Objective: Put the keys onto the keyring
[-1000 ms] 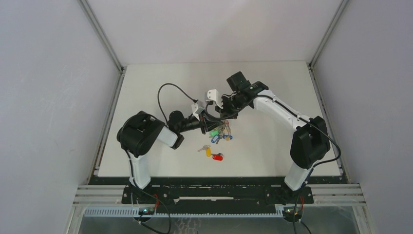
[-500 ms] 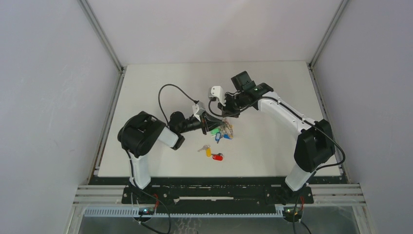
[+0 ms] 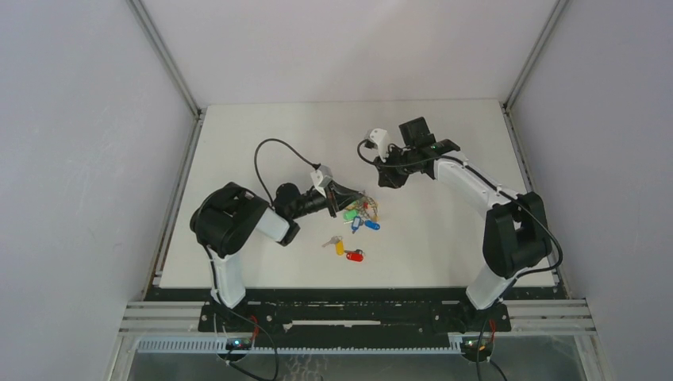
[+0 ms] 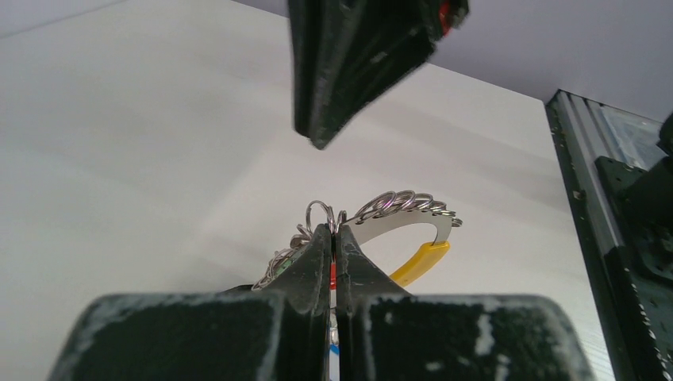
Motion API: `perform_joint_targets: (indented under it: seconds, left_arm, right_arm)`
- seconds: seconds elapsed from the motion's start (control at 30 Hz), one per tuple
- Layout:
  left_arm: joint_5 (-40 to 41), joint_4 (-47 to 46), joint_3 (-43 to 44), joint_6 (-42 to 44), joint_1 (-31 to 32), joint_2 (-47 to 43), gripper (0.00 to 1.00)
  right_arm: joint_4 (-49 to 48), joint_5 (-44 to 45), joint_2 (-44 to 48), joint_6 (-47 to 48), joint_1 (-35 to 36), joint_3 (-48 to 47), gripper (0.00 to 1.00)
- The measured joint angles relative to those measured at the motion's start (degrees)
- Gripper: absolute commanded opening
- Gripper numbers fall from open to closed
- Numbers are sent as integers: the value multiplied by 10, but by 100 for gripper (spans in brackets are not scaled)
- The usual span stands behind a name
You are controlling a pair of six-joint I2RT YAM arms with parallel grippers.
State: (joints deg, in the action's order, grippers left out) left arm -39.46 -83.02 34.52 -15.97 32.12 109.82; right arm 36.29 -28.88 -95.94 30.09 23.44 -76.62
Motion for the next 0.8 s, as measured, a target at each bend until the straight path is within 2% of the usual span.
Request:
perform_joint_targets:
  seconds: [0.13,0.33,0.57,0.6,0.63,0.67,0.8]
  left_arm:
    - [36,8,1,-2,-8,-2,8]
    - [105,95,50,-6,-21,-13,28]
    - [163,182,54,-30,-23,-60,48]
    - [170,194,49,-30,-23,-75,55]
    - [176,210,40,-30,-23,-97,88]
    - [184,229,32,-30,-24,-122,99]
    - [211,328,14,-27,-31,-248,100]
  right_arm:
    - [-43,23,30,-58,-14,52,29]
    - [-106,88,123,-158,-21,96,44]
    - [-149,145,248,-257,-37,183,54]
    - [-148,151,264,-268,-41,194,56]
    - [-149,159,283,-283,-47,207,58]
    - [-148,165,298,-293,-50,214,59]
    - [-143,193,377,-337,-70,241,70]
